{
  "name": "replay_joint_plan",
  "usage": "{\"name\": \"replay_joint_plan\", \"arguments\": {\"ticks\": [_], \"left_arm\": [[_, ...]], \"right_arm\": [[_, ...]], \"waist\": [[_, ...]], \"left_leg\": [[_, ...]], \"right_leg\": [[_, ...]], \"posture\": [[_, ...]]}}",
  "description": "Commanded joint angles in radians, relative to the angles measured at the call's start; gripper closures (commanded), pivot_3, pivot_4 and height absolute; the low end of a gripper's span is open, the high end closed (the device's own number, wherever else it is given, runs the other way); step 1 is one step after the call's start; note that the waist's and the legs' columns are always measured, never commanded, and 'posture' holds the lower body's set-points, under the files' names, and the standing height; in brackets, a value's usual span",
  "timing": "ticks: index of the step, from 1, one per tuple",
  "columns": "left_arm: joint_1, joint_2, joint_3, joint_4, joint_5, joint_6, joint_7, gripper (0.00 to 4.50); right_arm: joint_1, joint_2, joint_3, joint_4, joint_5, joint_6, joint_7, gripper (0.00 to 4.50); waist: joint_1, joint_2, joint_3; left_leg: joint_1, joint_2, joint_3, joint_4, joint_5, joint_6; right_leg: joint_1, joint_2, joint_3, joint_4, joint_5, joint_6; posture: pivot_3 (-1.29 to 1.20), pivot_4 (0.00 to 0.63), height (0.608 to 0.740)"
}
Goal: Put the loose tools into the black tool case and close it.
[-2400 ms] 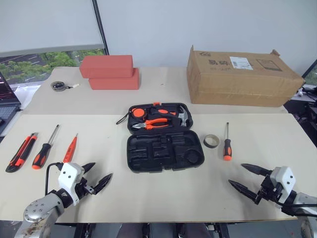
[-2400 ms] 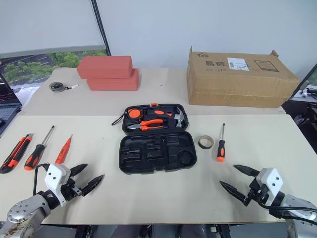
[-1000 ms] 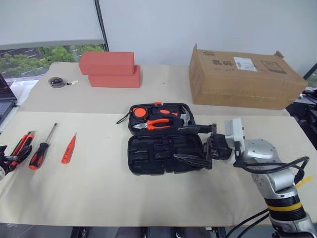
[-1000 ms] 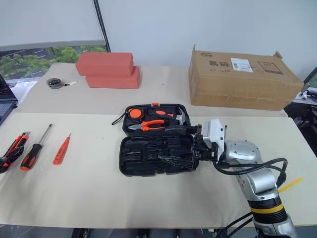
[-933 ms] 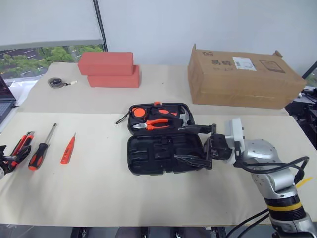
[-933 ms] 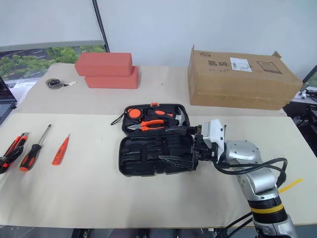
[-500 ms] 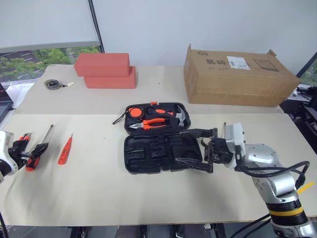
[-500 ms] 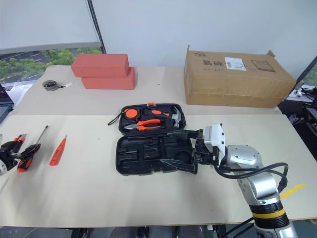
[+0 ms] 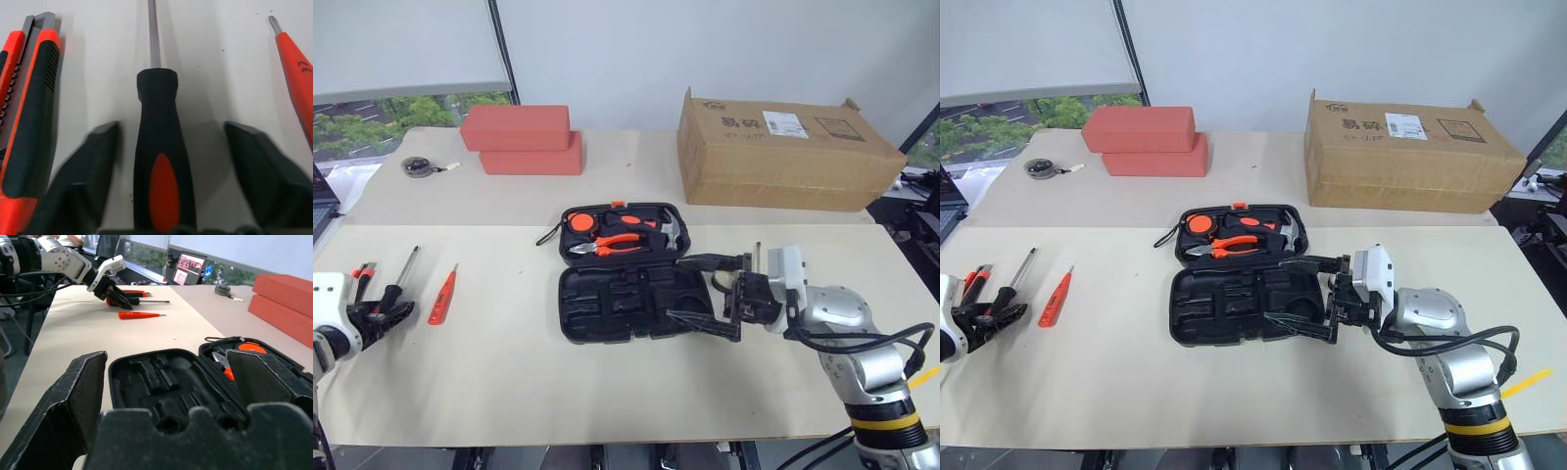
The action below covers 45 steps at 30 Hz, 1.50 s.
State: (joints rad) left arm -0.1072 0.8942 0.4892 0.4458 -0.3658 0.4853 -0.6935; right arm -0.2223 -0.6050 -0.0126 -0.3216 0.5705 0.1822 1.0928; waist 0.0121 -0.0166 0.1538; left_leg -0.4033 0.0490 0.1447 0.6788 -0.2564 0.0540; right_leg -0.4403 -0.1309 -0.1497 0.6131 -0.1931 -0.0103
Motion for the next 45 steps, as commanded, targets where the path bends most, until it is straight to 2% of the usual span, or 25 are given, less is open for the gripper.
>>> {"name": "replay_joint_plan", "arguments": {"ticks": [1, 4, 8, 12, 15, 17, 21, 25, 29, 31, 35, 45], "left_arm": [[0.013, -0.005, 0.012, -0.007, 0.002, 0.005, 0.008, 2.64], [0.012, -0.008, 0.026, -0.007, 0.000, -0.010, 0.019, 3.50], [-0.014, -0.007, 0.069, -0.012, -0.017, -0.091, 0.016, 3.53], [-0.093, -0.039, 0.168, -0.080, -0.143, -0.129, -0.023, 3.53], [-0.106, -0.083, 0.169, -0.164, -0.207, -0.186, -0.115, 3.53], [-0.116, -0.096, 0.108, -0.253, -0.237, -0.180, -0.194, 3.53], [-0.130, -0.067, -0.120, -0.389, -0.141, -0.250, -0.356, 3.53], [-0.289, -0.101, -0.378, -0.353, 0.005, -0.326, -0.445, 3.53], [-0.436, -0.174, -0.536, -0.248, 0.125, -0.433, -0.481, 3.53], [-0.493, -0.210, -0.592, -0.196, 0.173, -0.459, -0.481, 3.53], [-0.571, -0.245, -0.691, -0.103, 0.286, -0.521, -0.482, 3.53], [-0.611, -0.329, -0.767, -0.063, 0.348, -0.505, -0.492, 3.53]], "right_arm": [[-0.013, -0.005, -0.029, -0.017, 0.017, -0.018, 0.008, 0.00], [-0.014, -0.005, -0.032, -0.015, 0.016, -0.017, 0.010, 0.00], [-0.012, -0.009, -0.039, -0.014, 0.018, -0.014, 0.011, 0.00], [-0.003, -0.019, -0.062, -0.009, 0.020, -0.011, 0.007, 0.00], [0.005, -0.027, -0.092, 0.002, 0.024, -0.010, -0.001, 0.00], [0.014, -0.034, -0.122, 0.015, 0.028, -0.006, -0.009, 0.00], [0.057, -0.066, -0.169, 0.048, -0.001, -0.020, -0.007, 0.00], [0.152, -0.099, -0.239, 0.048, -0.019, -0.040, -0.017, 0.00], [0.247, -0.104, -0.299, 0.003, -0.016, -0.043, -0.047, 0.00], [0.291, -0.095, -0.317, -0.026, -0.017, -0.049, -0.065, 0.00], [0.369, -0.072, -0.341, -0.081, -0.021, -0.062, -0.107, 0.00], [0.419, -0.058, -0.339, -0.147, -0.021, -0.057, -0.168, 0.00]], "waist": [[0.000, 0.000, 0.000], [0.000, 0.000, 0.000], [0.000, 0.000, 0.000], [0.005, -0.002, 0.000], [0.008, -0.002, 0.000], [0.008, -0.002, 0.000], [0.012, -0.002, 0.000], [0.022, -0.002, 0.000], [0.024, -0.001, 0.000], [0.021, 0.000, -0.001], [0.011, 0.000, -0.001], [0.007, 0.000, -0.001]], "left_leg": [[0.000, 0.000, 0.000, 0.000, 0.000, 0.000], [0.000, 0.000, 0.000, 0.000, 0.000, 0.000], [0.000, 0.000, 0.000, 0.000, 0.000, 0.000], [-0.001, 0.000, -0.001, 0.000, 0.001, -0.002], [-0.001, 0.000, -0.002, 0.001, 0.003, -0.004], [0.000, -0.001, 0.000, 0.001, 0.003, -0.006], [-0.001, -0.004, 0.002, 0.001, 0.003, -0.006], [-0.001, -0.005, 0.002, 0.001, 0.003, -0.005], [-0.001, -0.005, 0.003, 0.002, 0.004, -0.003], [0.000, -0.004, 0.003, 0.002, 0.010, 0.005], [-0.001, -0.003, 0.002, 0.002, 0.009, 0.007], [-0.001, -0.003, 0.001, 0.004, 0.006, 0.014]], "right_leg": [[0.000, 0.000, 0.000, 0.000, 0.000, 0.000], [0.000, 0.000, 0.000, 0.000, 0.000, 0.000], [0.000, 0.000, 0.000, 0.000, 0.000, 0.000], [0.000, 0.000, -0.001, 0.000, 0.000, 0.000], [0.001, -0.001, -0.001, 0.000, 0.000, -0.001], [0.002, -0.001, 0.000, 0.000, 0.000, -0.001], [0.003, 0.001, 0.000, 0.000, 0.000, -0.001], [0.003, 0.002, 0.000, 0.000, 0.000, -0.001], [0.003, 0.004, 0.000, 0.000, 0.000, 0.000], [0.004, 0.004, 0.001, 0.000, 0.000, 0.000], [0.003, 0.007, 0.001, 0.000, 0.000, 0.000], [0.003, 0.007, 0.002, 0.001, 0.000, 0.000]], "posture": [[0.00, 0.150, 0.712], [0.00, 0.150, 0.712], [0.00, 0.150, 0.712], [0.00, 0.150, 0.712], [0.00, 0.150, 0.712], [0.00, 0.150, 0.712], [0.00, 0.150, 0.712], [0.00, 0.150, 0.712], [0.00, 0.150, 0.712], [0.00, 0.150, 0.712], [0.00, 0.150, 0.712], [0.00, 0.150, 0.712]]}}
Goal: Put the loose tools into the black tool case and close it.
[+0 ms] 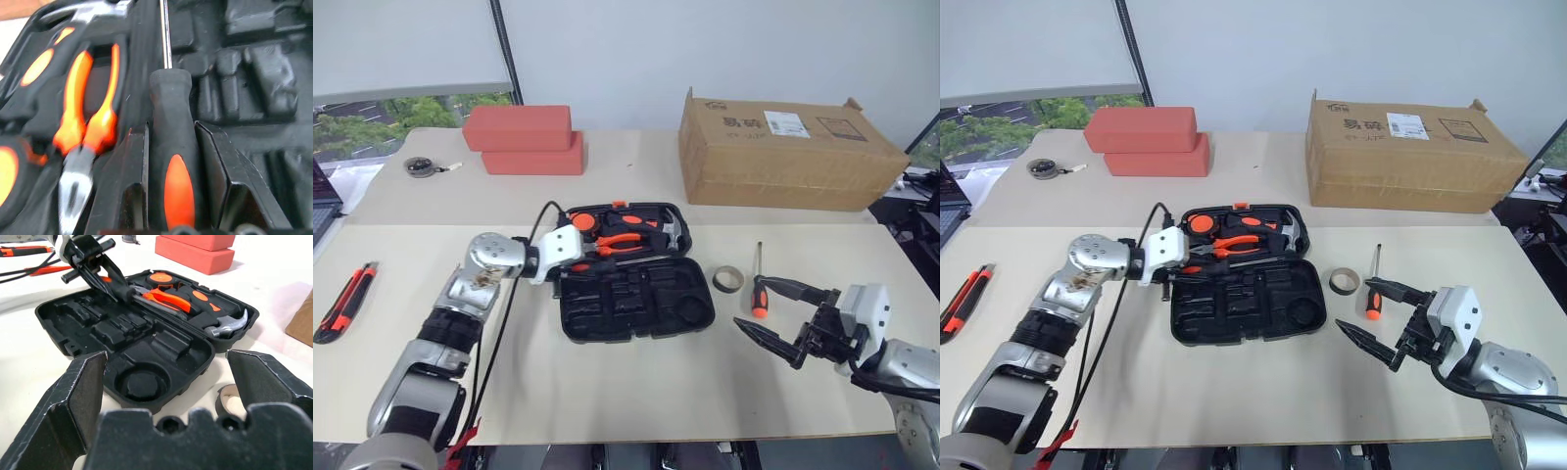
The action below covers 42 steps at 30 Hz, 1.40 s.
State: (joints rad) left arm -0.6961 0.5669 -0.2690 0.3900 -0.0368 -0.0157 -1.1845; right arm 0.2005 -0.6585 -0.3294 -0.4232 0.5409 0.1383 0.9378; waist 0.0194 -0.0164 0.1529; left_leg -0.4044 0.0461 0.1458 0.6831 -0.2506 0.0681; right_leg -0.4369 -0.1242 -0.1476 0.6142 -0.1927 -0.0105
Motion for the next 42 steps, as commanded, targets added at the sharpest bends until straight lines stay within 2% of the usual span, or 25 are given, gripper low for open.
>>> {"name": "replay_joint_plan", "arguments": {"ticks": [1, 18, 20, 21, 27, 28, 32, 35, 38, 42], "left_arm": [[-0.023, -0.004, -0.012, -0.005, 0.026, -0.001, 0.002, 3.53], [-0.060, -0.043, -0.012, 0.026, 0.083, 0.077, 0.060, 3.53], [-0.067, -0.043, -0.007, 0.017, 0.078, 0.090, 0.056, 2.53], [-0.070, -0.042, -0.004, 0.012, 0.074, 0.098, 0.054, 2.33], [-0.121, -0.021, 0.071, -0.098, 0.004, 0.168, 0.053, 0.21], [-0.141, -0.008, 0.097, -0.133, -0.013, 0.186, 0.057, 0.10], [-0.175, 0.013, 0.142, -0.217, -0.050, 0.261, 0.070, 0.10], [-0.170, -0.011, 0.157, -0.258, -0.053, 0.313, 0.138, 0.10], [-0.119, -0.078, 0.161, -0.298, -0.054, 0.388, 0.246, 0.80], [0.003, -0.202, 0.148, -0.370, -0.005, 0.484, 0.458, 2.38]], "right_arm": [[-0.004, -0.008, -0.024, -0.047, 0.011, -0.009, -0.014, 0.00], [-0.014, -0.027, -0.020, -0.058, 0.008, 0.008, -0.040, 0.00], [-0.014, -0.028, -0.021, -0.059, 0.009, 0.009, -0.042, 0.00], [-0.014, -0.028, -0.021, -0.059, 0.008, 0.009, -0.042, 0.00], [-0.007, -0.033, -0.027, -0.069, 0.015, 0.016, -0.044, 0.00], [-0.004, -0.036, -0.032, -0.070, 0.018, 0.018, -0.040, 0.00], [-0.009, -0.046, -0.035, -0.058, 0.021, 0.020, -0.031, 0.00], [-0.030, -0.046, -0.020, -0.048, 0.018, 0.022, -0.030, 0.00], [-0.044, -0.038, -0.003, -0.044, 0.011, 0.021, -0.031, 0.00], [-0.047, -0.034, -0.002, -0.040, 0.009, 0.019, -0.027, 0.00]], "waist": [[0.000, 0.000, 0.000], [0.008, 0.000, 0.000], [0.008, 0.000, 0.000], [0.008, 0.000, 0.000], [0.010, 0.000, 0.000], [0.010, 0.000, 0.000], [0.008, 0.001, 0.000], [0.007, 0.004, -0.002], [0.007, 0.004, -0.002], [0.007, 0.004, -0.002]], "left_leg": [[0.000, 0.000, 0.000, 0.000, 0.000, 0.000], [0.000, 0.000, -0.003, 0.003, 0.001, 0.001], [0.000, 0.000, -0.004, 0.003, 0.001, 0.001], [0.000, 0.000, -0.004, 0.003, 0.001, 0.001], [-0.001, 0.000, -0.004, 0.004, 0.001, 0.002], [-0.002, 0.000, -0.004, 0.004, 0.001, 0.002], [-0.002, 0.000, -0.004, 0.004, 0.002, 0.002], [0.000, -0.001, -0.004, 0.004, 0.001, 0.002], [0.001, -0.001, -0.004, 0.005, 0.001, 0.003], [0.000, -0.001, -0.006, 0.009, 0.000, 0.004]], "right_leg": [[0.000, 0.000, 0.000, 0.000, 0.000, 0.000], [0.002, 0.000, 0.000, 0.003, 0.000, 0.000], [0.001, 0.000, 0.000, 0.003, 0.000, 0.000], [0.001, 0.000, 0.000, 0.003, 0.000, 0.000], [0.001, 0.000, 0.000, 0.003, 0.000, 0.000], [0.000, 0.000, 0.000, 0.003, 0.000, 0.000], [0.000, 0.001, 0.001, 0.003, 0.000, 0.000], [0.003, 0.000, 0.001, 0.002, 0.000, 0.000], [0.004, 0.000, 0.002, 0.003, 0.000, 0.000], [0.004, 0.001, 0.002, 0.005, 0.000, 0.000]], "posture": [[0.00, 0.150, 0.712], [0.00, 0.150, 0.712], [0.00, 0.150, 0.712], [0.00, 0.150, 0.712], [0.00, 0.150, 0.712], [0.00, 0.150, 0.712], [0.00, 0.150, 0.712], [0.00, 0.150, 0.712], [0.00, 0.150, 0.712], [0.00, 0.150, 0.712]]}}
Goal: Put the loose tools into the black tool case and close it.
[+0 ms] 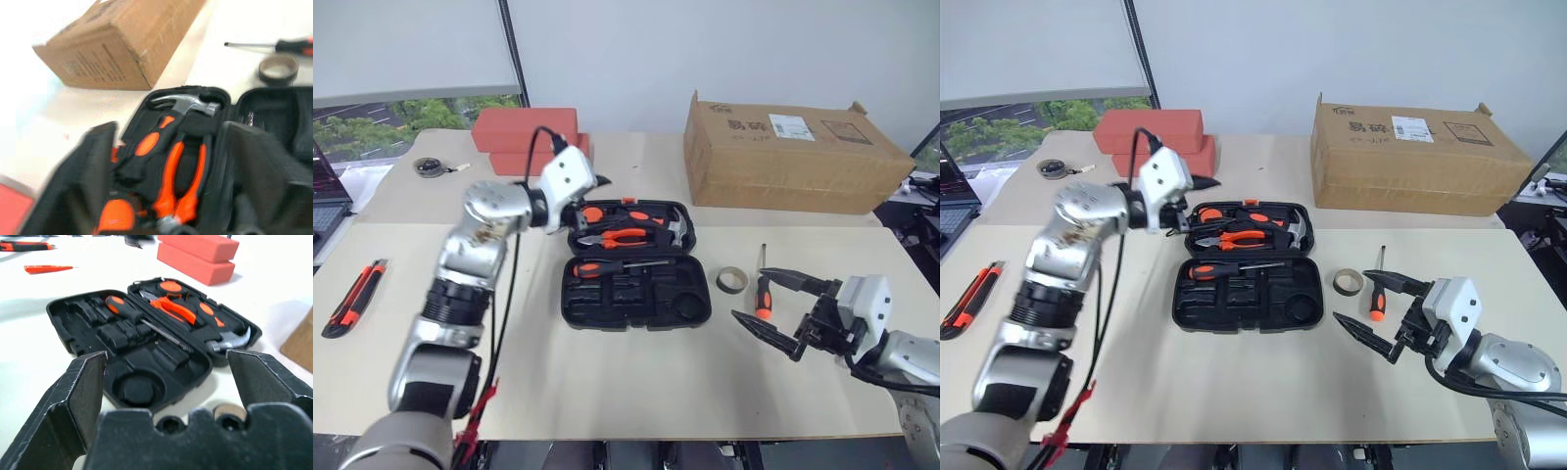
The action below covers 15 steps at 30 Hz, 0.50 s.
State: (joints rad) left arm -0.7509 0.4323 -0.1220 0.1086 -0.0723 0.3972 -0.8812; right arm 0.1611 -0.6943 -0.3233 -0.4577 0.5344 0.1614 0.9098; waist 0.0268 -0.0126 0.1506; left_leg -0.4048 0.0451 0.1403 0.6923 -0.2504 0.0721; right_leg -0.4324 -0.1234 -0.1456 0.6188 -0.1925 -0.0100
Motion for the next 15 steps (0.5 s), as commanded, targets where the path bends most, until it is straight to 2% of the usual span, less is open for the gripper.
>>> {"name": "replay_joint_plan", "arguments": {"ticks": [1, 6, 9, 15], "left_arm": [[0.091, -0.094, -0.007, -0.114, 0.031, 0.099, 0.187, 2.68], [0.185, -0.159, -0.044, -0.125, 0.089, 0.131, 0.323, 4.47], [0.182, -0.182, -0.031, -0.099, 0.095, 0.135, 0.381, 4.47], [0.197, -0.169, -0.073, -0.098, 0.083, 0.172, 0.345, 4.47]], "right_arm": [[-0.005, 0.003, -0.008, -0.006, 0.015, -0.006, 0.001, 0.00], [0.002, 0.011, -0.004, -0.009, 0.010, -0.012, -0.001, 0.00], [0.004, 0.014, -0.004, -0.012, 0.010, -0.011, -0.001, 0.00], [0.002, 0.015, -0.002, -0.004, 0.006, -0.017, 0.004, 0.00]], "waist": [[0.000, 0.000, 0.000], [0.000, 0.000, 0.000], [0.001, 0.000, 0.000], [0.001, 0.000, 0.000]], "left_leg": [[0.000, 0.000, 0.000, 0.001, 0.000, 0.000], [0.000, 0.000, 0.000, 0.001, -0.001, 0.001], [0.001, 0.001, -0.001, 0.001, 0.000, 0.000], [0.001, 0.000, -0.001, 0.001, 0.000, 0.000]], "right_leg": [[0.000, 0.000, 0.000, 0.000, 0.000, 0.000], [0.000, 0.000, 0.001, 0.001, 0.000, 0.000], [0.000, 0.000, 0.001, 0.003, 0.000, 0.000], [0.000, -0.001, 0.001, 0.003, 0.000, 0.000]], "posture": [[0.00, 0.150, 0.712], [0.00, 0.150, 0.712], [0.00, 0.150, 0.712], [0.00, 0.150, 0.712]]}}
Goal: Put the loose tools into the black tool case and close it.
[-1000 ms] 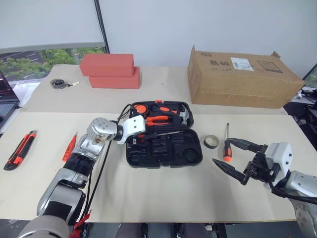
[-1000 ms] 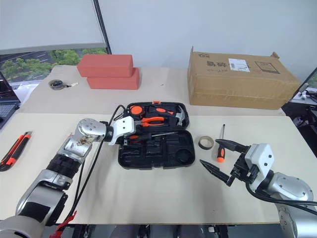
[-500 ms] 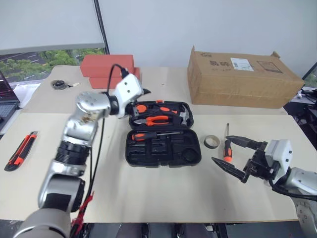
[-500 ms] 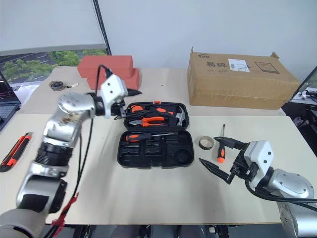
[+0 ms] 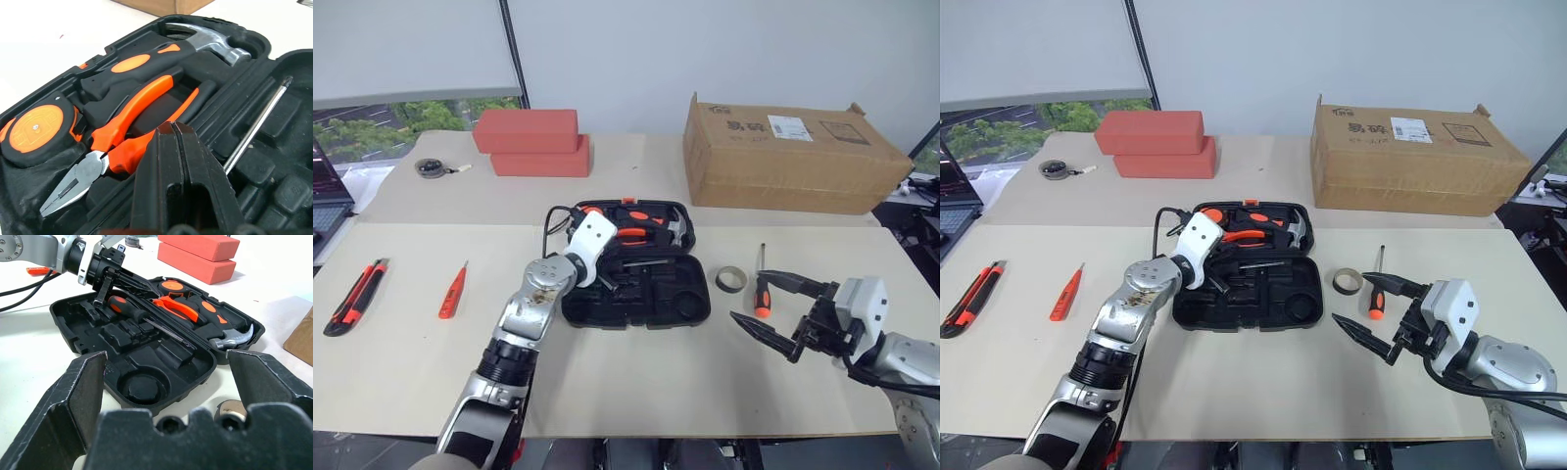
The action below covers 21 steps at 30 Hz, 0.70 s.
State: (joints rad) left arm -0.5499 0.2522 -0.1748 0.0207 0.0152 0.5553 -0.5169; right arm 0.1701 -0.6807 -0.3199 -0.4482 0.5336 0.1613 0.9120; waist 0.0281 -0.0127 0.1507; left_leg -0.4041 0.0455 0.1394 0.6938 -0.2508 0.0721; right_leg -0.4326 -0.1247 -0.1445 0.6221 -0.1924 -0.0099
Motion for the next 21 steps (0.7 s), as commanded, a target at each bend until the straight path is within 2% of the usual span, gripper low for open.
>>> {"name": "replay_joint_plan", "arguments": {"ticks": [1, 10, 14, 21], "left_arm": [[0.001, 0.017, -0.030, -0.006, 0.002, 0.014, -0.024, 4.47], [-0.002, 0.106, -0.193, 0.117, 0.135, -0.082, -0.065, 4.47], [0.008, 0.103, -0.219, 0.151, 0.150, -0.108, -0.077, 4.47], [0.016, 0.076, -0.263, 0.223, 0.186, -0.165, -0.090, 4.47]], "right_arm": [[-0.009, 0.002, -0.004, -0.011, 0.006, -0.018, 0.003, 0.00], [-0.015, 0.001, -0.003, 0.000, -0.006, -0.026, 0.002, 0.00], [-0.011, 0.003, -0.004, -0.002, -0.010, -0.025, -0.005, 0.00], [-0.004, 0.013, -0.001, -0.002, -0.018, -0.031, -0.009, 0.00]], "waist": [[0.000, 0.000, 0.000], [0.000, 0.005, -0.003], [0.002, 0.007, -0.004], [0.010, 0.010, -0.008]], "left_leg": [[0.000, 0.000, 0.000, 0.000, 0.000, 0.000], [0.001, 0.000, 0.000, 0.000, -0.001, -0.001], [0.006, 0.000, 0.000, 0.000, -0.005, -0.007], [0.008, 0.000, -0.001, 0.000, -0.006, -0.007]], "right_leg": [[0.000, 0.000, 0.000, 0.000, 0.000, 0.000], [0.001, 0.000, 0.000, 0.000, 0.000, 0.000], [0.006, -0.003, -0.001, 0.000, -0.001, 0.000], [0.009, -0.005, -0.001, -0.002, -0.001, 0.000]], "posture": [[0.00, 0.150, 0.712], [0.00, 0.150, 0.712], [0.00, 0.150, 0.712], [0.00, 0.150, 0.712]]}}
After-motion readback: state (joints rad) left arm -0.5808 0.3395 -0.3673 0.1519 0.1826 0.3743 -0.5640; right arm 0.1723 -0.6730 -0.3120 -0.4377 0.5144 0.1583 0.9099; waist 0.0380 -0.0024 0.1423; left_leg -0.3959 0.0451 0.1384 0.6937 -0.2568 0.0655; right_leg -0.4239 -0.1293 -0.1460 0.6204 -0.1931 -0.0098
